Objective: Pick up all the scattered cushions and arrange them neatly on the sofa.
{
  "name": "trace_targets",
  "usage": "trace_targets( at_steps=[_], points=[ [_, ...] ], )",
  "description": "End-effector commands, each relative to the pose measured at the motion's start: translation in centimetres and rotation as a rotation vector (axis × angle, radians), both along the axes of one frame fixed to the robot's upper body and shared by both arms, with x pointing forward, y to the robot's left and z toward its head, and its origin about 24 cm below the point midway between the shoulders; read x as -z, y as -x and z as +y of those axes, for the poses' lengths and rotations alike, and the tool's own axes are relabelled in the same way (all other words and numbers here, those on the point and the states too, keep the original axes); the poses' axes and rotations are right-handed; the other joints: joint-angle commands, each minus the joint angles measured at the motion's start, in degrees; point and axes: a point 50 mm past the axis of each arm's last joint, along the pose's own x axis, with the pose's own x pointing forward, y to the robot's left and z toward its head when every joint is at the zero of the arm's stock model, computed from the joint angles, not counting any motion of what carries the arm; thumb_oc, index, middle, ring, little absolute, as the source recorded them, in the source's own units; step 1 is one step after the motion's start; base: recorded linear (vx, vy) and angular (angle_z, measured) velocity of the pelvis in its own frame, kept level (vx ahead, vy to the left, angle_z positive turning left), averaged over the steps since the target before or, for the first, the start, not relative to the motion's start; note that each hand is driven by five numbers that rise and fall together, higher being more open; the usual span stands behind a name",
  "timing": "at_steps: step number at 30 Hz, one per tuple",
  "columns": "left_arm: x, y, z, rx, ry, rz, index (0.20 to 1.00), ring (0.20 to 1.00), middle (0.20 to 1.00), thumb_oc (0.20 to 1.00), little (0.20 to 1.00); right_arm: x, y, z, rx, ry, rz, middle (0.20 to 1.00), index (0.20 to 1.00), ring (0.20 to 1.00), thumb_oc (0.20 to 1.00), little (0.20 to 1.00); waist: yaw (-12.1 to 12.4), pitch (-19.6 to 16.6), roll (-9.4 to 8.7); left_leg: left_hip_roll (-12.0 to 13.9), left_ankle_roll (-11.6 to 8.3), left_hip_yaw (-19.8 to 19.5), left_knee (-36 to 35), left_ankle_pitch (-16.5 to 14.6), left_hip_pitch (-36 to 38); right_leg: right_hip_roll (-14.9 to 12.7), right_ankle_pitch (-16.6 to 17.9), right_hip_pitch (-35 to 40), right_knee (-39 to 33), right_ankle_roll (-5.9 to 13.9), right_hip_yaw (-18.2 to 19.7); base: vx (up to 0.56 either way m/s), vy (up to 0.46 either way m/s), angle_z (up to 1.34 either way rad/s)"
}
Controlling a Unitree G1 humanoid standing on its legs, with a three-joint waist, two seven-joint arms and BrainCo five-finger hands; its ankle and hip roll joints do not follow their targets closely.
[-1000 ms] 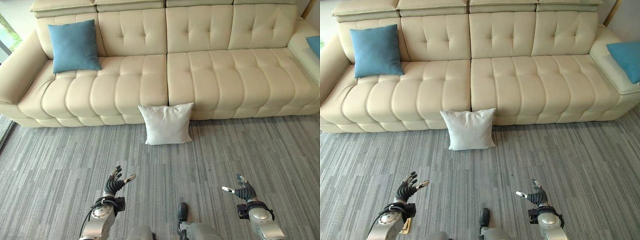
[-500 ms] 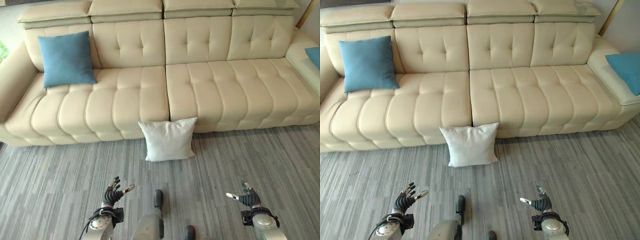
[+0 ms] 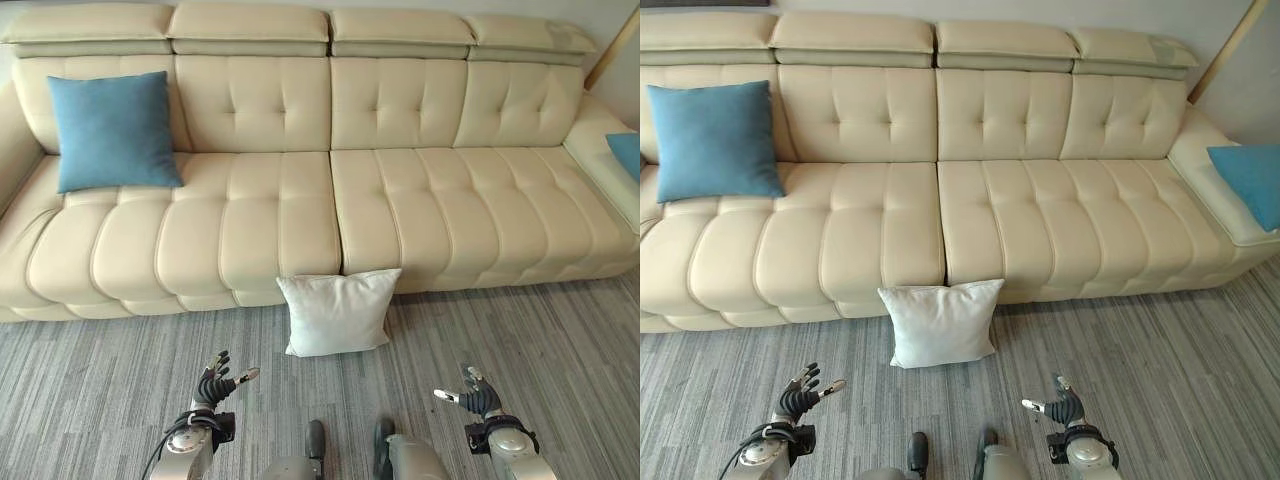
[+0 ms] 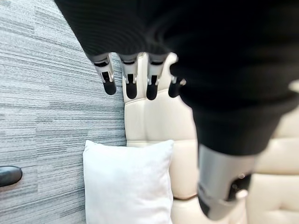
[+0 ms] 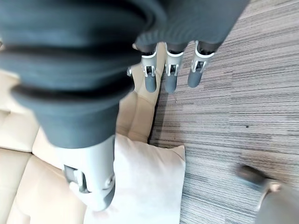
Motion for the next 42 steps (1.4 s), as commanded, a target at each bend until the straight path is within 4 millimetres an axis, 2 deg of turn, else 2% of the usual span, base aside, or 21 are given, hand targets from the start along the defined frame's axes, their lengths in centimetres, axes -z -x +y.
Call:
trace_targets(
  at_steps=[1, 4, 7, 9, 11, 12, 13, 15, 18, 21, 25, 30, 32, 33, 34, 35, 36, 37, 40, 41, 42],
  points=[
    [-2.0, -1.4, 0.3, 0.044, -0.06, -0.113, 1.0, 1.0, 1.0, 1.0, 1.0, -1.2, -1.1, -1.0, -0.007, 0.054, -0.05, 1.0, 1.0, 1.0, 1.0, 1.0, -1.2, 2.5, 0.26, 2.5, -6.06, -1.1, 1.4, -6.0, 4.8, 2.1, 4.6, 4.3, -1.2, -0.32, -2.2, 0.22, -0.113, 0.18],
    [-2.2, -1.6, 0.1, 0.057, -0.059, -0.127, 1.0, 1.0, 1.0, 1.0, 1.0, -1.2, -0.9, -1.1, 0.002, 0.048, -0.053, 1.0, 1.0, 1.0, 1.0, 1.0, -1.4, 1.9, -0.15, 2.2, -6.26, -1.3, 2.0, -7.6, 5.7, 2.0, 4.9, 5.9, -3.1, -0.68, -2.1, 0.21, -0.123, 0.15],
    [-1.9, -1.5, -0.4, 0.047, -0.031, -0.122, 1.0, 1.0, 1.0, 1.0, 1.0, -0.9, -0.5, -1.6, 0.021, 0.041, -0.044, 1.0, 1.0, 1.0, 1.0, 1.0, -1.8, 0.2, -0.39, 3.0, -7.35, -1.2, 6.5, -10.6, 5.9, 2.8, 4.6, 9.4, -5.1, -2.21, -1.2, 0.26, -0.17, 0.12],
    [-2.0, -1.7, -0.7, 0.046, -0.013, -0.132, 1.0, 1.0, 1.0, 1.0, 1.0, -1.1, -0.7, -2.0, 0.026, 0.045, -0.051, 1.0, 1.0, 1.0, 1.0, 1.0, -1.9, 0.6, -0.24, 2.9, -8.34, -1.1, 12.6, -10.4, 3.6, 3.1, 4.0, 10.6, -5.2, -3.1, -1.0, 0.13, -0.126, 0.25],
    [-2.1, -2.1, -1.0, 0.034, 0.012, -0.148, 1.0, 1.0, 1.0, 1.0, 1.0, -1.4, -0.9, -2.3, 0.032, 0.049, -0.06, 1.0, 1.0, 1.0, 1.0, 1.0, -1.5, 1.3, -0.28, 3.1, -9.39, -1.7, 18.6, -8.5, -0.2, 3.0, 3.0, 11.6, -5.4, -4.2, -0.7, 0.07, -0.066, 0.06],
    [-2.1, -2.2, -1.1, 0.03, 0.022, -0.151, 1.0, 1.0, 1.0, 1.0, 1.0, -1.5, -1.0, -2.5, 0.034, 0.055, -0.062, 1.0, 1.0, 1.0, 1.0, 1.0, -1.4, 1.5, -0.38, 3.8, -9.47, -1.4, 18.8, -8.2, -1.7, 2.8, 2.4, 12.3, -5.7, -4.36, -0.8, 0.07, -0.01, 0.06],
    [-2.0, -2.1, -1.2, 0.027, 0.027, -0.144, 1.0, 1.0, 1.0, 1.0, 1.0, -1.4, -0.9, -2.6, 0.037, 0.06, -0.057, 1.0, 1.0, 1.0, 1.0, 1.0, -1.3, 1.3, -0.56, 4.7, -9.39, -0.6, 17.2, -8.5, -2.5, 2.4, 2.0, 12.9, -6.1, -4.22, -1.0, 0.11, 0.023, 0.0],
    [-1.7, -1.8, -1.2, 0.025, 0.028, -0.128, 1.0, 1.0, 1.0, 1.0, 1.0, -1.3, -0.8, -2.8, 0.042, 0.064, -0.05, 1.0, 1.0, 1.0, 1.0, 1.0, -0.9, 1.0, -0.66, 6.5, -9.49, -0.2, 12.9, -6.9, -3.1, 2.1, 1.4, 13.8, -6.4, -4.01, -1.1, 0.13, 0.053, 0.2],
    [-1.2, -1.6, -1.2, 0.029, 0.017, -0.097, 1.0, 1.0, 1.0, 1.0, 1.0, -1.4, -0.8, -3.0, 0.044, 0.083, -0.049, 1.0, 1.0, 1.0, 1.0, 1.0, -0.2, 1.4, -0.35, 9.4, -10.55, -1.4, 7.8, -0.7, -6.5, 2.2, -0.1, 15.2, -6.4, -4.16, -1.3, 0.14, 0.085, 0.12],
    [-0.7, -0.9, -1.1, 0.033, 0.013, -0.07, 1.0, 1.0, 1.0, 1.0, 1.0, -1.3, -0.6, -3.0, 0.019, 0.094, -0.035, 1.0, 1.0, 1.0, 1.0, 1.0, 0.2, 0.9, 0.22, 9.7, -10.88, -1.0, 6.2, -0.3, -5.8, 2.2, -1.2, 16.6, -6.3, -4.18, -0.7, 0.14, 0.125, -0.09],
    [0.0, -0.1, -0.8, 0.04, -0.007, -0.024, 1.0, 1.0, 1.0, 1.0, 1.0, -1.0, -0.6, -2.4, -0.023, 0.106, -0.014, 1.0, 1.0, 1.0, 1.0, 1.0, 0.9, 0.9, 0.27, 8.6, -10.56, -1.0, 5.2, -1.0, -4.5, 1.6, -0.6, 17.0, -6.3, -3.81, 0.2, 0.11, 0.126, -0.21],
    [0.4, -0.5, -0.1, 0.048, -0.065, 0.013, 1.0, 1.0, 1.0, 1.0, 1.0, -0.5, -1.4, -1.5, -0.047, 0.119, 0.01, 1.0, 1.0, 1.0, 1.0, 1.0, 1.5, 2.1, -0.32, 7.7, -9.7, -0.3, 5.5, -2.0, -5.4, 0.9, -0.1, 15.2, -6.2, -3.27, 0.8, 0.01, 0.074, -0.08],
    [0.2, -1.7, 0.3, 0.042, -0.111, 0.011, 1.0, 1.0, 1.0, 1.0, 1.0, -0.6, -2.5, -1.2, -0.037, 0.116, -0.001, 1.0, 1.0, 1.0, 1.0, 1.0, 1.6, 3.6, -0.44, 7.4, -9.4, -0.4, 6.3, -2.3, -7.9, 0.6, 0.3, 12.1, -5.1, -3.12, 1.4, -0.17, 0.05, -0.02],
    [-0.2, -3.1, 0.9, 0.022, -0.161, 0.0, 1.0, 1.0, 1.0, 1.0, 1.0, -1.1, -3.8, -1.2, -0.013, 0.121, -0.022, 1.0, 1.0, 1.0, 1.0, 1.0, 1.7, 5.1, -0.6, 7.3, -9.32, -0.4, 8.1, -2.8, -11.6, 0.3, 0.6, 7.9, -3.4, -2.99, 1.8, -0.18, 0.034, 0.03],
    [-0.2, -3.1, 0.9, 0.022, -0.161, -0.001, 1.0, 1.0, 1.0, 1.0, 1.0, -1.1, -3.9, -1.2, -0.013, 0.121, -0.023, 1.0, 1.0, 1.0, 1.0, 1.0, 1.6, 4.9, -0.61, 7.3, -9.31, -0.5, 8.1, -2.6, -11.9, 0.3, 0.8, 7.6, -3.5, -2.99, 1.8, -0.19, 0.032, -0.03],
    [-0.6, -4.1, 1.3, 0.005, -0.187, -0.016, 1.0, 1.0, 1.0, 1.0, 1.0, -1.6, -4.9, -1.4, 0.006, 0.131, -0.044, 1.0, 1.0, 1.0, 1.0, 1.0, 1.8, 6.0, -0.68, 7.1, -9.33, -0.6, 9.6, -3.0, -14.4, 0.1, 1.0, 5.0, -2.4, -3.01, 2.0, -0.18, 0.007, 0.01],
    [-1.9, -6.1, 2.6, -0.046, -0.238, -0.06, 1.0, 1.0, 1.0, 1.0, 1.0, -2.7, -6.9, -1.7, 0.05, 0.128, -0.09, 1.0, 1.0, 1.0, 1.0, 1.0, 1.9, 7.5, -0.77, 6.9, -9.46, -0.8, 12.0, -3.1, -19.5, -0.2, 1.5, -0.3, -0.5, -3.07, 2.1, -0.18, 0.007, 0.01],
    [-1.9, -6.1, 2.6, -0.046, -0.238, -0.06, 1.0, 1.0, 1.0, 1.0, 1.0, -2.8, -6.9, -1.7, 0.05, 0.128, -0.091, 1.0, 1.0, 1.0, 1.0, 1.0, 1.9, 7.4, -0.77, 6.9, -9.46, -0.8, 12.1, -3.1, -19.7, -0.2, 1.5, -0.5, -0.4, -3.07, 2.1, -0.16, 0.0, 0.01],
    [-4.7, -9.5, 4.4, -0.121, -0.288, -0.13, 1.0, 1.0, 1.0, 1.0, 1.0, -5.9, -10.8, -2.2, 0.107, 0.118, -0.208, 1.0, 1.0, 1.0, 1.0, 1.0, 1.8, 9.3, -0.86, 6.6, -9.71, -1.1, 15.0, -2.8, -27.7, -0.5, 2.0, -8.9, 2.9, -3.11, 1.9, -0.09, 0.006, 0.0],
    [-5.8, -10.4, 5.0, -0.143, -0.306, -0.155, 1.0, 1.0, 1.0, 1.0, 1.0, -7.2, -12.0, -2.4, 0.127, 0.118, -0.254, 1.0, 1.0, 1.0, 1.0, 1.0, 1.7, 9.9, -0.78, 6.9, -10.17, -1.4, 16.2, -4.3, -29.8, -0.6, 0.7, -11.0, 4.2, -2.77, 2.1, -0.1, 0.021, 0.04],
    [-8.1, -12.4, 5.9, -0.169, -0.331, -0.212, 1.0, 1.0, 1.0, 1.0, 1.0, -10.2, -14.4, -2.4, 0.151, 0.114, -0.356, 1.0, 1.0, 1.0, 1.0, 1.0, 1.3, 11.4, -0.82, 7.1, -10.36, -1.5, 19.3, -4.4, -36.4, -1.0, 0.7, -17.5, 6.9, -2.78, 2.3, -0.07, 0.013, 0.02]
  ],
)
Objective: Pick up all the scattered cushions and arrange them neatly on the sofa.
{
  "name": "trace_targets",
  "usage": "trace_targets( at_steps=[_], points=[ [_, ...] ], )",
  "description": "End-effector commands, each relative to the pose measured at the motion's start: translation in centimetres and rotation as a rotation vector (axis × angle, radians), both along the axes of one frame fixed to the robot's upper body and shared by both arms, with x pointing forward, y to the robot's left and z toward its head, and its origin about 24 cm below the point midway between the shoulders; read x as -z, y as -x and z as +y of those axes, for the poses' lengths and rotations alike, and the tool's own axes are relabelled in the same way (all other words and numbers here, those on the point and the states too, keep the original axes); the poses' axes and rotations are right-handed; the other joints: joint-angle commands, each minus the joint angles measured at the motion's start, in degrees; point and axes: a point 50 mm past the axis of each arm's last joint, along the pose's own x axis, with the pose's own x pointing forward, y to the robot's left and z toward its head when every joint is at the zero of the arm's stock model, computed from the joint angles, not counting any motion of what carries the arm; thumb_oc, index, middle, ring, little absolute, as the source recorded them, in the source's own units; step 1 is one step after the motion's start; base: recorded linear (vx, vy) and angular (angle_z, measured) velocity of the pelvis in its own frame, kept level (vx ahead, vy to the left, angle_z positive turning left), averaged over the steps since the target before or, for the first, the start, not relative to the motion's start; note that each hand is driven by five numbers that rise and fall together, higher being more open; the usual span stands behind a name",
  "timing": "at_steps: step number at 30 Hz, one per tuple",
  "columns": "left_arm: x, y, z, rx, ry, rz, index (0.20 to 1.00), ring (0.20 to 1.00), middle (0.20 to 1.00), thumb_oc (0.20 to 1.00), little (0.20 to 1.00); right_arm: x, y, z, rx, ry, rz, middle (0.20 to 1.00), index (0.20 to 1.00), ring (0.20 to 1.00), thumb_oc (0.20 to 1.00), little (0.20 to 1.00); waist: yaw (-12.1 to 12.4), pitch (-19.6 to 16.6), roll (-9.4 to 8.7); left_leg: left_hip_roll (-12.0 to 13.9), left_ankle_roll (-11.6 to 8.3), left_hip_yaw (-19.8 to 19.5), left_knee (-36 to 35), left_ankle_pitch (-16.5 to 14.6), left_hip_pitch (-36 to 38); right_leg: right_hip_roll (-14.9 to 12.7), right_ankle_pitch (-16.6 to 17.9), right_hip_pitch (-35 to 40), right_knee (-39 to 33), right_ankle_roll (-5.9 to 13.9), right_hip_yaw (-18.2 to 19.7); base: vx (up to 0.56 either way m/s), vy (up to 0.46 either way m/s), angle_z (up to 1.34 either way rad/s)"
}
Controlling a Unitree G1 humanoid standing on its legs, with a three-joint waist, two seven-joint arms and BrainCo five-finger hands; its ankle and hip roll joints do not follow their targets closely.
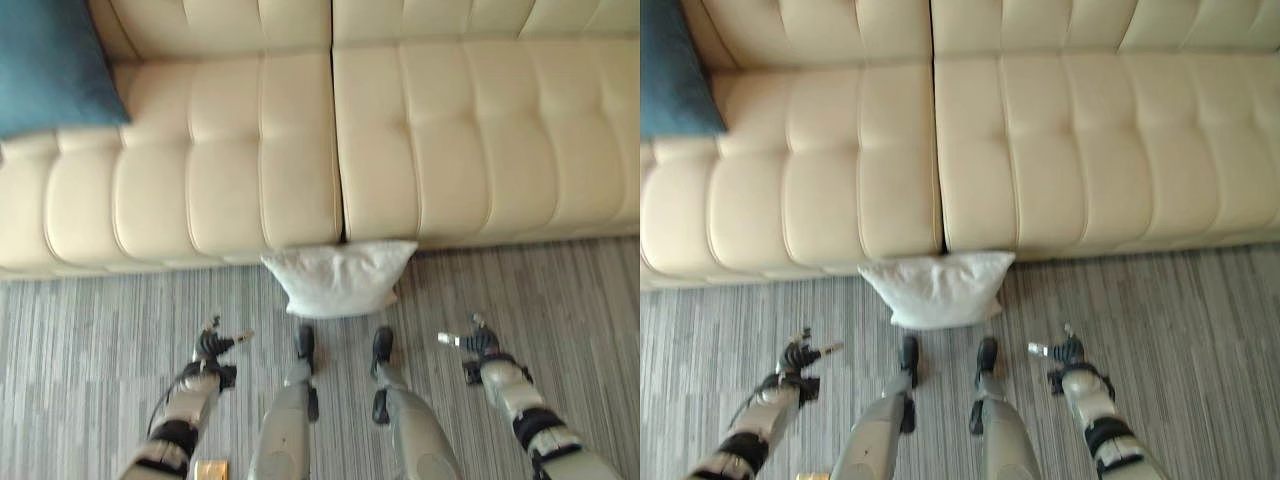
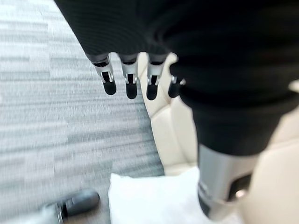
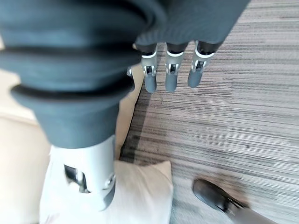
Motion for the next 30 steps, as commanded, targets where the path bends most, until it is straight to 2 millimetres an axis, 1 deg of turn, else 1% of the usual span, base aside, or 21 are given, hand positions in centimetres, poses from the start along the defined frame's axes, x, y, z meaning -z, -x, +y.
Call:
trace_targets(
  at_steps=[1, 4, 5, 6, 7, 8, 9, 11, 12, 13, 17, 18, 19, 22, 24, 25, 26, 27, 28, 29, 30],
  points=[
    [-3.3, -1.6, 2.6, -0.092, -0.046, -0.126, 1.0, 1.0, 1.0, 1.0, 1.0, -3.1, -1.8, -1.0, 0.049, 0.017, -0.141, 1.0, 1.0, 1.0, 1.0, 1.0, 0.0, -0.3, -1.58, -0.1, -1.98, -1.8, 9.6, -8.3, -6.4, -2.8, -9.6, -5.6, 9.6, 2.83, 2.8, -0.14, 0.018, 0.05],
    [-6.6, -4.1, 2.7, -0.087, -0.075, -0.22, 1.0, 1.0, 1.0, 1.0, 1.0, -7.8, -4.7, -0.4, 0.05, 0.006, -0.308, 1.0, 1.0, 1.0, 1.0, 1.0, -0.9, 1.0, -1.69, -0.1, -1.94, -2.7, 13.2, -8.7, -15.6, -3.1, -9.7, -14.8, 13.1, 2.85, 2.9, -0.07, 0.017, 0.08],
    [-8.6, -5.5, 2.2, -0.064, -0.089, -0.281, 1.0, 1.0, 1.0, 1.0, 1.0, -10.8, -6.1, 0.3, 0.036, 0.01, -0.413, 1.0, 1.0, 1.0, 1.0, 1.0, -1.4, 1.8, -1.76, 0.2, -1.97, -3.1, 15.7, -9.3, -21.0, -3.4, -9.8, -20.3, 15.4, 3.01, 3.3, -0.03, 0.015, 0.05],
    [-8.7, -5.6, 2.2, -0.064, -0.089, -0.283, 1.0, 1.0, 1.0, 1.0, 1.0, -10.9, -6.2, 0.3, 0.037, 0.01, -0.416, 1.0, 1.0, 1.0, 1.0, 1.0, -1.5, 1.5, -1.71, 0.2, -1.96, -3.2, 16.2, -9.5, -21.9, -3.5, -9.9, -21.1, 15.8, 3.01, 3.4, -0.01, 0.023, 0.03],
    [-9.9, -6.5, 1.6, -0.038, -0.098, -0.319, 1.0, 1.0, 1.0, 1.0, 1.0, -12.4, -6.8, 0.9, 0.023, 0.006, -0.465, 1.0, 1.0, 1.0, 1.0, 1.0, -1.8, 1.3, -1.83, -0.1, -1.87, -3.7, 17.4, -9.7, -24.8, -3.3, -10.1, -23.9, 16.7, 2.93, 3.5, 0.01, -0.001, 0.05],
    [-12.0, -7.8, 0.4, -0.003, -0.098, -0.394, 1.0, 1.0, 1.0, 1.0, 1.0, -15.0, -7.7, 1.8, 0.004, 0.007, -0.552, 1.0, 1.0, 1.0, 1.0, 1.0, -2.2, 1.4, -1.9, -0.1, -1.73, -4.2, 19.8, -10.4, -29.4, -3.5, -10.2, -28.5, 18.9, 3.07, 3.7, 0.01, -0.002, 0.06],
    [-12.1, -7.8, 0.4, -0.003, -0.098, -0.395, 1.0, 1.0, 1.0, 1.0, 1.0, -15.1, -7.8, 1.8, 0.004, 0.007, -0.554, 1.0, 1.0, 1.0, 1.0, 1.0, -2.2, 1.2, -1.86, -0.1, -1.73, -4.2, 20.0, -10.5, -29.8, -3.5, -10.3, -28.9, 19.1, 3.08, 3.7, 0.02, -0.008, 0.03],
    [-15.0, -9.6, -1.9, 0.064, -0.088, -0.49, 1.0, 1.0, 1.0, 1.0, 1.0, -17.8, -8.7, 3.8, -0.035, -0.014, -0.645, 1.0, 1.0, 1.0, 1.0, 1.0, -2.9, 0.7, -2.14, -0.8, -1.4, -4.6, 23.0, -11.4, -35.5, -3.3, -10.5, -34.5, 21.4, 3.3, 4.0, 0.0, 0.0, 0.0],
    [-15.0, -9.6, -1.9, 0.064, -0.088, -0.491, 1.0, 1.0, 1.0, 1.0, 1.0, -17.9, -8.7, 3.8, -0.035, -0.014, -0.646, 1.0, 1.0, 1.0, 1.0, 1.0, -2.9, 0.5, -2.12, -0.8, -1.39, -4.6, 23.2, -11.5, -35.9, -3.4, -10.5, -34.9, 21.6, 3.3, 4.0, 0.03, 0.008, 0.0],
    [-15.8, -10.1, -2.8, 0.08, -0.076, -0.521, 1.0, 1.0, 1.0, 1.0, 1.0, -18.5, -8.9, 4.6, -0.048, -0.027, -0.67, 1.0, 1.0, 1.0, 1.0, 1.0, -3.1, 0.4, -2.19, -1.0, -1.28, -4.6, 23.8, -11.7, -37.2, -3.2, -10.5, -36.3, 22.0, 3.39, 4.0, 0.03, -0.003, 0.0],
    [-19.7, -11.8, -7.1, 0.167, -0.006, -0.654, 1.0, 1.0, 1.0, 1.0, 1.0, -20.8, -9.5, 8.0, -0.11, -0.083, -0.75, 1.0, 1.0, 1.0, 1.0, 1.0, -3.6, -1.1, -2.14, -1.2, -0.97, -4.8, 25.9, -12.2, -42.9, -3.0, -10.8, -42.2, 24.2, 3.82, 4.0, 0.04, -0.005, 0.03],
    [-21.4, -12.2, -9.5, 0.236, 0.018, -0.72, 1.0, 1.0, 1.0, 1.0, 1.0, -21.9, -9.5, 9.9, -0.162, -0.122, -0.797, 1.0, 1.0, 1.0, 1.0, 1.0, -3.7, -1.6, -2.14, -1.3, -0.85, -4.7, 26.5, -12.3, -44.5, -2.9, -10.8, -44.0, 24.6, 4.09, 3.9, 0.0, 0.0, 0.0],
    [-21.5, -12.2, -9.6, 0.236, 0.018, -0.72, 1.0, 1.0, 1.0, 1.0, 1.0, -21.9, -9.5, 9.9, -0.161, -0.122, -0.797, 1.0, 1.0, 1.0, 1.0, 1.0, -3.7, -1.7, -2.14, -1.3, -0.84, -4.7, 26.6, -12.3, -44.7, -2.9, -10.8, -44.1, 24.7, 4.09, 3.9, 0.0, 0.0, 0.0],
    [-24.1, -12.3, -12.4, 0.325, -0.006, -0.812, 1.0, 1.0, 1.0, 1.0, 1.0, -23.2, -9.4, 11.8, -0.221, -0.178, -0.854, 1.0, 1.0, 1.0, 1.0, 1.0, -3.6, -2.7, -2.01, -1.5, -0.66, -4.7, 26.7, -12.1, -47.0, -2.8, -10.4, -46.8, 25.1, 4.53, 3.6, 0.0, 0.0, 0.0],
    [-25.9, -12.3, -13.6, 0.352, -0.054, -0.877, 1.0, 1.0, 1.0, 1.0, 1.0, -24.5, -9.3, 12.7, -0.252, -0.204, -0.902, 1.0, 1.0, 1.0, 1.0, 1.0, -3.5, -3.4, -1.9, -1.4, -0.75, -4.8, 26.7, -12.0, -47.9, -3.0, -10.1, -47.6, 24.9, 4.82, 3.6, 0.0, 0.0, 0.0],
    [-25.9, -12.3, -13.6, 0.352, -0.055, -0.878, 1.0, 1.0, 1.0, 1.0, 1.0, -24.5, -9.3, 12.7, -0.252, -0.205, -0.904, 1.0, 1.0, 1.0, 1.0, 1.0, -3.5, -3.4, -1.92, -1.4, -0.75, -4.8, 26.7, -12.0, -48.0, -3.1, -10.1, -47.8, 25.0, 4.83, 3.6, 0.0, 0.0, 0.0],
    [-27.9, -12.0, -15.0, 0.37, -0.103, -0.96, 1.0, 1.0, 1.0, 1.0, 1.0, -25.6, -9.2, 13.9, -0.291, -0.241, -0.947, 1.0, 1.0, 1.0, 1.0, 1.0, -3.3, -4.0, -1.64, -1.5, -0.76, -4.9, 26.8, -11.8, -48.9, -3.1, -10.1, -48.8, 25.3, 4.95, 3.6, 0.0, 0.0, 0.0],
    [-28.5, -11.8, -15.5, 0.377, -0.111, -0.99, 1.0, 1.0, 1.0, 1.0, 1.0, -26.0, -9.1, 14.3, -0.302, -0.259, -0.965, 1.0, 1.0, 1.0, 1.0, 1.0, -3.3, -4.3, -1.46, -1.5, -0.78, -4.9, 26.7, -11.7, -49.4, -3.1, -10.1, -49.3, 25.3, 4.99, 3.6, 0.0, 0.0, 0.0],
    [-29.1, -11.7, -16.1, 0.384, -0.113, -1.018, 1.0, 1.0, 1.0, 1.0, 1.0, -26.5, -9.0, 14.8, -0.321, -0.286, -0.982, 0.598, 0.598, 0.598, 0.598, 0.598, -3.2, -4.7, -1.3, -1.5, -0.79, -5.1, 26.7, -11.5, -49.9, -3.0, -10.0, -49.8, 25.3, 5.07, 3.6, 0.0, 0.0, 0.0],
    [-30.1, -11.1, -17.7, 0.42, -0.08, -1.083, 0.2, 0.2, 0.2, 0.2, 0.2, -27.3, -8.5, 16.1, -0.362, -0.363, -1.027, 0.2, 0.2, 0.2, 0.2, 0.2, -3.1, -5.7, -0.91, -1.5, -0.9, -4.9, 26.4, -11.3, -50.5, -3.1, -9.9, -50.7, 25.4, 5.12, 3.5, 0.0, 0.0, 0.0],
    [-30.1, -11.1, -17.7, 0.42, -0.08, -1.083, 0.2, 0.2, 0.2, 0.2, 0.2, -27.3, -8.5, 16.1, -0.362, -0.364, -1.026, 0.2, 0.2, 0.2, 0.2, 0.2, -3.1, -5.8, -0.91, -1.5, -0.9, -4.9, 26.4, -11.2, -50.6, -3.1, -9.9, -50.7, 25.4, 5.12, 3.5, 0.0, 0.031, 0.01]
  ],
)
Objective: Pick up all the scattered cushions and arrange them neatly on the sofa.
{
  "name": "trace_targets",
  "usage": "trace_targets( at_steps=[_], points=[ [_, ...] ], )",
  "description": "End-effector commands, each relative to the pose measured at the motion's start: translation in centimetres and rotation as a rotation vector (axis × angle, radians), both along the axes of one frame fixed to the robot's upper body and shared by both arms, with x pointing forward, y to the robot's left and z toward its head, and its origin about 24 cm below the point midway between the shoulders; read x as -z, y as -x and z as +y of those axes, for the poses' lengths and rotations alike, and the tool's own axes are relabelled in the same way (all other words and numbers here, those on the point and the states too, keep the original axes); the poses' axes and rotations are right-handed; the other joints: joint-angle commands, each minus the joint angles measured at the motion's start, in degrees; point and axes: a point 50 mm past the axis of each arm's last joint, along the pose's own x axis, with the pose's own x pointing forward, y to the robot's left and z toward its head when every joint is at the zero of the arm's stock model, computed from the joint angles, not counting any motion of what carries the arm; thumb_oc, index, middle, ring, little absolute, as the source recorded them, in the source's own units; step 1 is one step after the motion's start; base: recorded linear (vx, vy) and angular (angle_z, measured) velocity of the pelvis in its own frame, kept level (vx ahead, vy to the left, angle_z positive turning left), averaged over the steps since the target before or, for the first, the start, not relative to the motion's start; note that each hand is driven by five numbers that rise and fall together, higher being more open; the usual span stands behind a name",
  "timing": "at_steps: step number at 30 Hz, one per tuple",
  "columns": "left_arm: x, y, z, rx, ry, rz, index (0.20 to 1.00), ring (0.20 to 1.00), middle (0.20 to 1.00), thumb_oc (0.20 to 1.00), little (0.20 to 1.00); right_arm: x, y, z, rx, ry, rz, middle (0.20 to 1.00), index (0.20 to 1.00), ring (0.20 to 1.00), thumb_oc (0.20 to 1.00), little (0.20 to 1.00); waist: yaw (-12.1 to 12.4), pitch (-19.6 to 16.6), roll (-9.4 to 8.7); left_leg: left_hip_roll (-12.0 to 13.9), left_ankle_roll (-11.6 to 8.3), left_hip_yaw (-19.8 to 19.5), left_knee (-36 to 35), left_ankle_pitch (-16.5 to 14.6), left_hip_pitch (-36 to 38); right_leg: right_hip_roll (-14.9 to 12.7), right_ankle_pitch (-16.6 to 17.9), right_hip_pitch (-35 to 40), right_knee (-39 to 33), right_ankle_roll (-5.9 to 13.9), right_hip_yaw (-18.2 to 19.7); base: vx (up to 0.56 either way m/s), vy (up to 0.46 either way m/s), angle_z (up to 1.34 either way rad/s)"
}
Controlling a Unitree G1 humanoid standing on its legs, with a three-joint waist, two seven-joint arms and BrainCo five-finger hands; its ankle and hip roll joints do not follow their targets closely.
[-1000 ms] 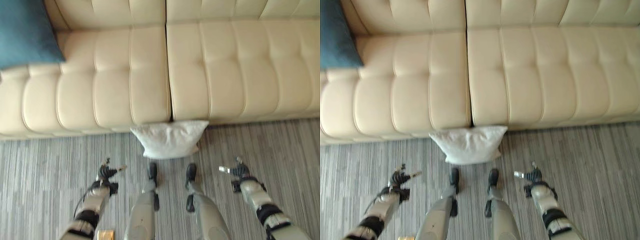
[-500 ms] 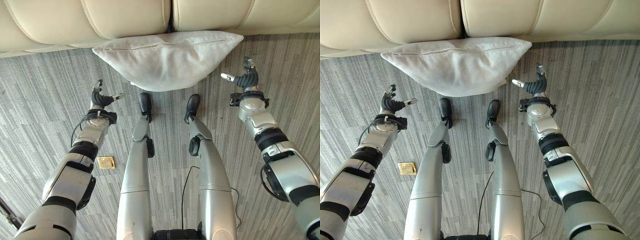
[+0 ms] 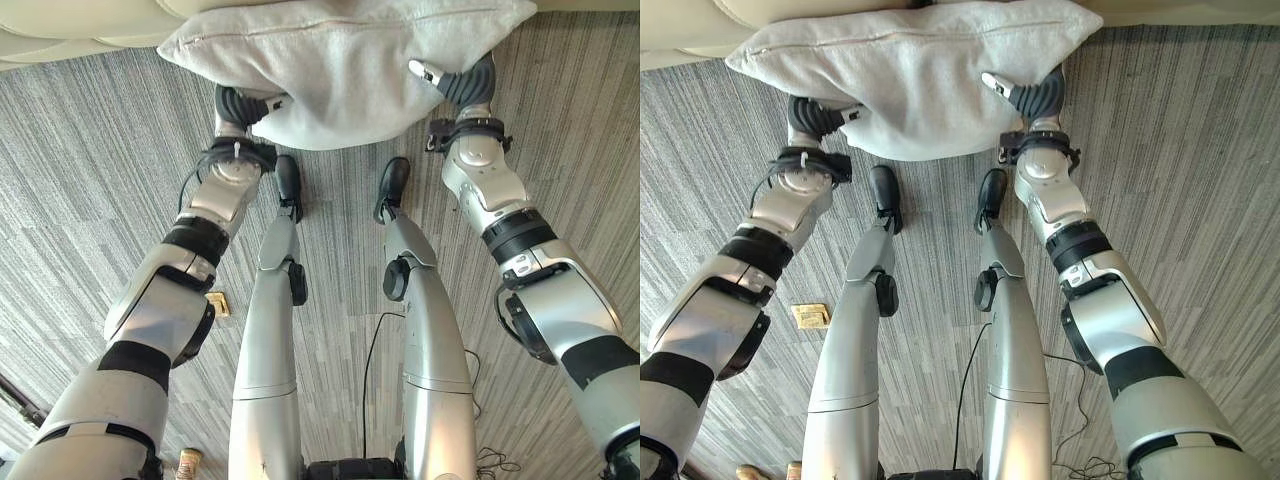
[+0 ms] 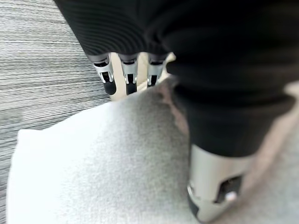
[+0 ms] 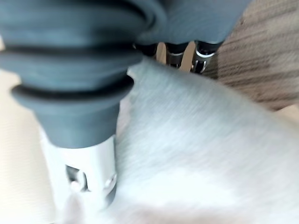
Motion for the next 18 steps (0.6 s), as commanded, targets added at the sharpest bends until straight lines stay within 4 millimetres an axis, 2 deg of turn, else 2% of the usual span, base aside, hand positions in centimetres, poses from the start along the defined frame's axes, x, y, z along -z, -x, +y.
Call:
trace_targets(
  at_steps=[1, 10, 11, 12, 13, 15, 18],
  points=[
    [-1.3, 2.0, -6.8, 0.244, 0.001, -0.219, 0.2, 0.2, 0.2, 0.2, 0.2, 3.1, 1.6, 5.1, -0.255, -0.105, -0.057, 0.2, 0.2, 0.2, 0.2, 0.2, 0.0, -15.8, 1.42, -0.6, -2.96, -4.3, 6.9, -10.5, -6.8, 0.4, -7.0, -4.5, 1.7, 6.14, 0.8, 0.01, 0.037, 0.02],
    [-1.2, 3.5, -8.5, 0.333, 0.133, -0.294, 0.2, 0.2, 0.2, 0.2, 0.2, 3.2, 2.9, 6.1, -0.409, -0.243, -0.123, 0.2, 0.2, 0.2, 0.2, 0.2, 0.0, -19.2, 1.77, -0.6, -3.84, -4.3, 1.5, -8.8, -3.7, 0.6, -6.1, -1.5, -2.6, 6.09, 0.4, 0.0, 0.005, 0.0],
    [-1.3, 3.8, -8.7, 0.338, 0.142, -0.312, 0.2, 0.2, 0.2, 0.2, 0.2, 3.0, 3.2, 6.0, -0.418, -0.249, -0.143, 0.2, 0.2, 0.2, 0.2, 0.2, 0.0, -19.5, 1.78, -0.7, -4.03, -4.3, 0.2, -8.2, -2.6, 0.6, -5.8, -0.5, -3.6, 6.09, 0.3, -0.08, 0.01, 0.01],
    [-1.4, 4.6, -8.8, 0.35, 0.173, -0.354, 0.2, 0.2, 0.2, 0.2, 0.2, 2.9, 4.0, 5.8, -0.439, -0.264, -0.194, 0.2, 0.2, 0.2, 0.2, 0.2, -0.1, -19.5, 1.68, -0.9, -4.12, -3.9, -1.6, -6.1, -0.8, 0.6, -4.2, 1.4, -5.3, 5.67, -0.2, -0.08, 0.011, 0.02],
    [-1.4, 4.6, -8.8, 0.35, 0.173, -0.353, 0.2, 0.2, 0.2, 0.2, 0.2, 2.9, 4.0, 5.8, -0.438, -0.263, -0.192, 0.2, 0.2, 0.2, 0.2, 0.2, -0.2, -19.4, 1.71, -0.9, -4.12, -3.9, -1.9, -5.9, -0.6, 0.5, -4.1, 1.6, -5.5, 5.68, -0.3, -0.08, 0.023, -0.01],
    [-0.8, 5.8, -8.7, 0.367, 0.184, -0.391, 0.2, 0.2, 0.2, 0.2, 0.2, 3.6, 5.5, 5.4, -0.444, -0.247, -0.239, 0.2, 0.2, 0.2, 0.2, 0.2, -0.3, -19.4, 1.81, -0.7, -4.82, -4.1, -5.2, -5.1, 5.3, 0.6, -3.9, 7.0, -7.9, 5.79, -0.4, -0.01, -0.007, -0.02],
    [1.6, 7.4, -7.8, 0.38, 0.191, -0.381, 0.2, 0.2, 0.2, 0.2, 0.2, 6.9, 7.3, 4.3, -0.423, -0.186, -0.202, 0.2, 0.2, 0.2, 0.2, 0.2, -0.3, -18.8, 2.12, -1.0, -5.57, -4.6, -9.6, -4.4, 16.3, 0.5, -3.7, 16.9, -11.4, 5.67, -0.7, -0.01, -0.012, 0.04]
  ],
)
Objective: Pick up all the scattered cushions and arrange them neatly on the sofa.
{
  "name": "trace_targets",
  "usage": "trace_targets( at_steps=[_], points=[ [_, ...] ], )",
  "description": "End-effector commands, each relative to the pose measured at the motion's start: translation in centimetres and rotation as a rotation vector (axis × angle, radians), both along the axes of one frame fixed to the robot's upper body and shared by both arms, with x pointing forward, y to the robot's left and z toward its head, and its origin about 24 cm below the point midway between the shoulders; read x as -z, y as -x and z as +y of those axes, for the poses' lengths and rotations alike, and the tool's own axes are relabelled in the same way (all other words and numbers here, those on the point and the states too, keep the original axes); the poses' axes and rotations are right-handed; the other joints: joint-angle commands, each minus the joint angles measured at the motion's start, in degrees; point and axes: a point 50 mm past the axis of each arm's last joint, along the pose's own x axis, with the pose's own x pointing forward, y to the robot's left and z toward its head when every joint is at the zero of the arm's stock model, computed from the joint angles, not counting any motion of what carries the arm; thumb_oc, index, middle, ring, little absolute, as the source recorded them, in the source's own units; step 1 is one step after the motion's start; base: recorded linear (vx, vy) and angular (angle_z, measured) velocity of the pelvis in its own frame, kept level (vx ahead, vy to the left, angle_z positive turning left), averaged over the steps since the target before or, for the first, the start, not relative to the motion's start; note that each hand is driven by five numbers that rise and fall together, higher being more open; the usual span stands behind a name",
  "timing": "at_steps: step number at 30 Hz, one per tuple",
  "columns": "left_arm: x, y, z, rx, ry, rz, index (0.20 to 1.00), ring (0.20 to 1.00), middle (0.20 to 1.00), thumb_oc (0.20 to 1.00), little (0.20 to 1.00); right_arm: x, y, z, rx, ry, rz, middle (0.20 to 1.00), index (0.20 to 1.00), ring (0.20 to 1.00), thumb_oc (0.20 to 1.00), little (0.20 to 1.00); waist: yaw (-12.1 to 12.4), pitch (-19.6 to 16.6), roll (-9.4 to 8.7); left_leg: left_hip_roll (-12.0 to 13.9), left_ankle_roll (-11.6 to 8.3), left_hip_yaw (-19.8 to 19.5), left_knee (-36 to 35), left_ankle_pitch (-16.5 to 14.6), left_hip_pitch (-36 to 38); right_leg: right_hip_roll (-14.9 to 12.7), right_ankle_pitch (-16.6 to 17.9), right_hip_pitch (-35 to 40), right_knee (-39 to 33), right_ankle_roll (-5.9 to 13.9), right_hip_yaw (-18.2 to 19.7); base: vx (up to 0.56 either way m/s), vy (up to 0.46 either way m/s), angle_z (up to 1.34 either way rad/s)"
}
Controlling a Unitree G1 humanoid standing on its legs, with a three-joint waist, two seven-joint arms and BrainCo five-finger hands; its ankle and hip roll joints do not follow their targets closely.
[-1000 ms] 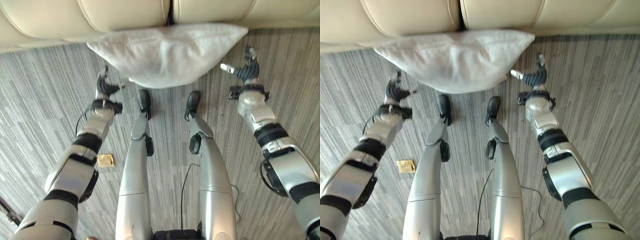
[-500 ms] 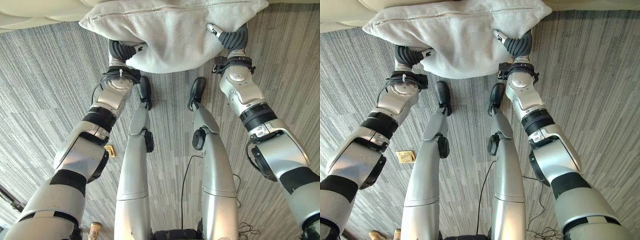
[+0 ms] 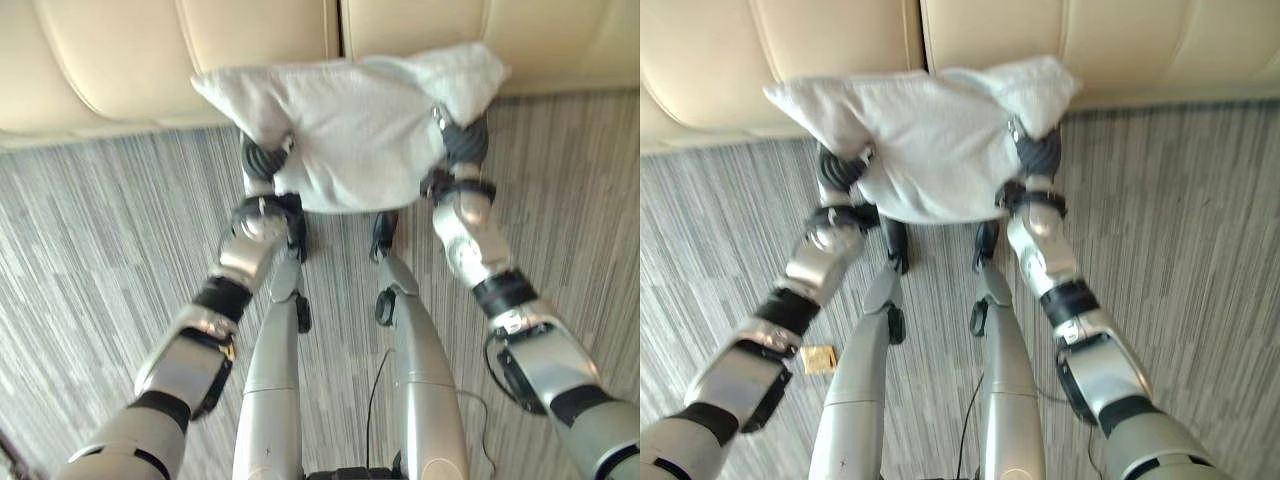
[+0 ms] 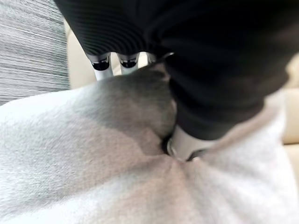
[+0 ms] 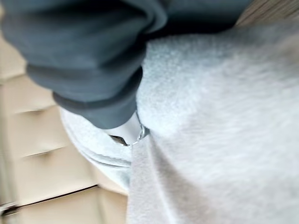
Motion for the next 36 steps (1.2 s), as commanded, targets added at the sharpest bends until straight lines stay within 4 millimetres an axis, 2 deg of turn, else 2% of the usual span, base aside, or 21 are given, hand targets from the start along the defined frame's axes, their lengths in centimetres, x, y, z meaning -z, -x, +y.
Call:
trace_targets(
  at_steps=[1, 2, 3, 5, 6, 7, 8, 9, 13, 15, 16, 20, 24, 27, 28, 29, 30, 33, 34, 35, 36],
  points=[
    [-7.1, 2.8, -4.3, 0.201, -0.005, -0.43, 0.2, 0.2, 0.2, 0.2, 0.2, -2.8, 2.9, 5.6, -0.224, 0.107, -0.248, 0.2, 0.2, 0.2, 0.2, 0.2, 0.3, -2.4, 2.23, 0.1, -5.97, -5.1, -0.3, -7.9, 9.1, 0.6, -6.1, 10.8, -4.5, 4.85, -0.9, -0.01, -0.018, 0.03],
    [-7.0, 2.8, -4.3, 0.201, -0.005, -0.427, 0.2, 0.2, 0.2, 0.2, 0.2, -2.7, 3.0, 5.6, -0.224, 0.107, -0.245, 0.2, 0.2, 0.2, 0.2, 0.2, 0.3, -2.1, 2.22, 0.1, -5.97, -5.1, -0.7, -7.8, 9.8, 0.6, -6.0, 11.5, -4.8, 4.86, -0.9, -0.01, -0.021, -0.03],
    [-4.9, 3.6, -3.8, 0.213, -0.005, -0.382, 0.2, 0.2, 0.2, 0.2, 0.2, -0.4, 3.9, 4.9, -0.22, 0.149, -0.191, 0.2, 0.2, 0.2, 0.2, 0.2, 0.5, -2.2, 2.17, -0.3, -6.16, -5.3, -2.7, -7.8, 16.7, 0.7, -6.0, 18.2, -6.9, 4.89, -1.2, 0.0, -0.017, -0.05],
    [-3.9, 4.0, -3.4, 0.216, 0.004, -0.361, 0.2, 0.2, 0.2, 0.2, 0.2, 0.6, 4.4, 4.5, -0.217, 0.162, -0.167, 0.2, 0.2, 0.2, 0.2, 0.2, 0.6, -2.4, 2.22, -0.2, -6.32, -5.2, -4.2, -7.6, 20.5, 0.8, -6.0, 22.1, -8.2, 4.93, -1.3, 0.04, -0.047, -0.02],
    [-1.7, 4.8, -2.6, 0.22, 0.019, -0.299, 0.2, 0.2, 0.2, 0.2, 0.2, 2.3, 5.6, 3.8, -0.217, 0.187, -0.123, 0.2, 0.2, 0.2, 0.2, 0.2, 0.8, -2.3, 2.14, 0.3, -6.43, -5.2, -6.6, -7.3, 28.2, 0.7, -6.1, 30.0, -10.4, 4.94, -2.0, 0.13, -0.082, 0.0],
    [-0.6, 5.2, -1.8, 0.206, 0.032, -0.267, 0.2, 0.2, 0.2, 0.2, 0.2, 3.3, 6.1, 3.5, -0.221, 0.197, -0.095, 0.2, 0.2, 0.2, 0.2, 0.2, 0.9, -2.7, 2.18, 0.4, -6.44, -5.1, -7.4, -7.1, 31.5, 0.6, -6.3, 33.4, -11.0, 4.99, -2.3, 0.12, -0.065, -0.01],
    [-0.5, 5.2, -1.8, 0.206, 0.032, -0.266, 0.2, 0.2, 0.2, 0.2, 0.2, 3.4, 6.1, 3.5, -0.222, 0.197, -0.093, 0.2, 0.2, 0.2, 0.2, 0.2, 0.9, -2.5, 2.18, 0.4, -6.45, -5.1, -7.7, -7.1, 32.0, 0.7, -6.3, 33.9, -11.2, 4.99, -2.3, 0.17, -0.034, 0.0],
    [1.6, 6.2, -0.7, 0.198, 0.057, -0.2, 0.2, 0.2, 0.2, 0.2, 0.2, 5.0, 7.0, 2.5, -0.21, 0.218, -0.035, 0.2, 0.2, 0.2, 0.2, 0.2, 1.0, -3.5, 2.41, 0.6, -6.23, -4.9, -10.1, -6.7, 38.3, 0.7, -6.5, 40.4, -13.2, 4.9, -2.5, 0.17, -0.052, 0.0],
    [4.9, 7.5, 1.5, 0.156, 0.14, -0.082, 0.2, 0.2, 0.2, 0.2, 0.2, 7.3, 8.1, 0.8, -0.182, 0.261, 0.061, 0.2, 0.2, 0.2, 0.2, 0.2, 1.2, -6.4, 2.63, 2.1, -6.5, -4.4, -14.5, -6.3, 49.0, 1.5, -7.7, 50.7, -15.7, 5.04, -2.1, 0.18, -0.068, 0.0],
    [5.4, 7.8, 1.7, 0.157, 0.157, -0.056, 0.2, 0.2, 0.2, 0.2, 0.2, 7.7, 8.3, 0.6, -0.181, 0.268, 0.085, 0.2, 0.2, 0.2, 0.2, 0.2, 1.1, -7.3, 2.81, 2.3, -6.46, -4.4, -15.1, -6.0, 50.6, 1.6, -8.0, 52.2, -15.9, 4.98, -2.1, 0.1, -0.079, -0.03],
    [6.4, 8.3, 2.2, 0.144, 0.173, -0.013, 0.2, 0.2, 0.2, 0.2, 0.2, 8.3, 8.3, 0.3, -0.176, 0.31, 0.121, 0.2, 0.2, 0.2, 0.2, 0.2, 1.3, -8.4, 3.05, 2.8, -6.64, -4.2, -16.5, -5.8, 54.1, 2.3, -9.2, 55.2, -15.5, 4.71, -2.1, 0.14, -0.158, 0.06],
    [8.4, 9.1, 2.7, 0.138, 0.205, 0.078, 0.2, 0.2, 0.2, 0.2, 0.2, 9.2, 8.6, -0.4, -0.157, 0.402, 0.18, 0.2, 0.2, 0.2, 0.2, 0.2, 1.6, -9.6, 3.06, 4.1, -7.42, -4.3, -16.9, -6.1, 59.3, 3.4, -12.2, 60.3, -14.4, 3.54, -2.1, 0.12, -0.168, 0.05],
    [9.3, 9.8, 3.2, 0.133, 0.212, 0.12, 0.2, 0.2, 0.2, 0.2, 0.2, 9.8, 9.0, -0.9, -0.156, 0.45, 0.21, 0.2, 0.2, 0.2, 0.2, 0.2, 2.2, -8.8, 1.74, 4.5, -7.33, -4.8, -8.1, -7.7, 58.8, 4.1, -13.7, 64.6, -14.9, 2.15, -1.9, 0.09, -0.173, 0.13],
    [9.8, 10.3, 3.6, 0.122, 0.205, 0.141, 0.2, 0.2, 0.2, 0.2, 0.2, 10.1, 9.4, -1.2, -0.153, 0.463, 0.226, 0.2, 0.2, 0.2, 0.2, 0.2, 3.1, -7.3, 0.52, 3.6, -6.9, -5.6, 4.3, -6.4, 55.5, 4.4, -14.4, 66.9, -15.5, 0.62, -1.7, 0.09, -0.186, 0.05],
    [10.1, 10.5, 3.8, 0.11, 0.201, 0.154, 0.2, 0.2, 0.2, 0.2, 0.2, 10.3, 9.5, -1.3, -0.159, 0.463, 0.24, 0.2, 0.2, 0.2, 0.2, 0.2, 3.9, -6.9, -0.26, 2.5, -6.22, -6.7, 11.4, -4.8, 52.0, 4.3, -15.0, 68.2, -15.7, -0.09, -1.3, 0.11, -0.141, 0.03],
    [10.1, 10.5, 3.8, 0.11, 0.201, 0.154, 0.2, 0.2, 0.2, 0.2, 0.2, 10.3, 9.5, -1.3, -0.159, 0.463, 0.24, 0.2, 0.2, 0.2, 0.2, 0.2, 3.8, -6.9, -0.18, 2.5, -6.21, -6.8, 11.8, -5.0, 51.7, 4.4, -15.0, 68.2, -15.7, -0.09, -1.3, 0.17, -0.137, 0.02],
    [10.3, 10.6, 3.9, 0.101, 0.205, 0.163, 0.2, 0.2, 0.2, 0.2, 0.2, 10.6, 9.6, -1.4, -0.157, 0.459, 0.253, 0.2, 0.2, 0.2, 0.2, 0.2, 4.2, -6.8, -0.4, 1.4, -5.58, -7.4, 13.7, -5.5, 49.1, 4.3, -15.6, 68.9, -15.8, -0.38, -0.9, 0.15, -0.051, -0.08],
    [10.4, 10.7, 4.1, 0.092, 0.209, 0.17, 0.2, 0.2, 0.2, 0.2, 0.2, 10.4, 9.5, -1.3, -0.151, 0.458, 0.25, 0.2, 0.2, 0.2, 0.2, 0.2, 5.1, -7.9, -0.71, -0.3, -4.43, -6.0, 7.6, -9.9, 45.8, 4.3, -16.6, 69.7, -17.1, 0.18, -0.3, 0.24, 0.005, -0.07],
    [10.4, 10.7, 4.1, 0.091, 0.204, 0.172, 0.2, 0.2, 0.2, 0.2, 0.2, 10.4, 9.4, -1.3, -0.148, 0.457, 0.248, 0.2, 0.2, 0.2, 0.2, 0.2, 5.5, -8.2, -0.73, -0.1, -4.38, -5.3, 4.0, -9.2, 45.3, 4.3, -17.0, 70.3, -17.6, 0.47, -0.1, 0.2, 0.043, -0.1],
    [10.4, 10.7, 4.1, 0.091, 0.204, 0.172, 0.2, 0.2, 0.2, 0.2, 0.2, 10.4, 9.4, -1.3, -0.148, 0.457, 0.248, 0.2, 0.2, 0.2, 0.2, 0.2, 5.5, -8.1, -0.76, -0.2, -4.37, -5.3, 3.9, -9.1, 45.4, 4.3, -17.0, 70.3, -17.6, 0.48, -0.1, 0.31, 0.097, -0.06],
    [10.3, 10.5, 3.9, 0.096, 0.191, 0.175, 0.2, 0.2, 0.2, 0.2, 0.2, 10.2, 9.2, -1.2, -0.141, 0.455, 0.244, 0.2, 0.2, 0.2, 0.2, 0.2, 6.4, -8.7, 0.03, 0.8, -4.91, -4.9, -4.8, -5.4, 43.7, 5.3, -17.8, 72.0, -18.5, 0.71, 0.2, 0.32, 0.102, -0.06]
  ],
)
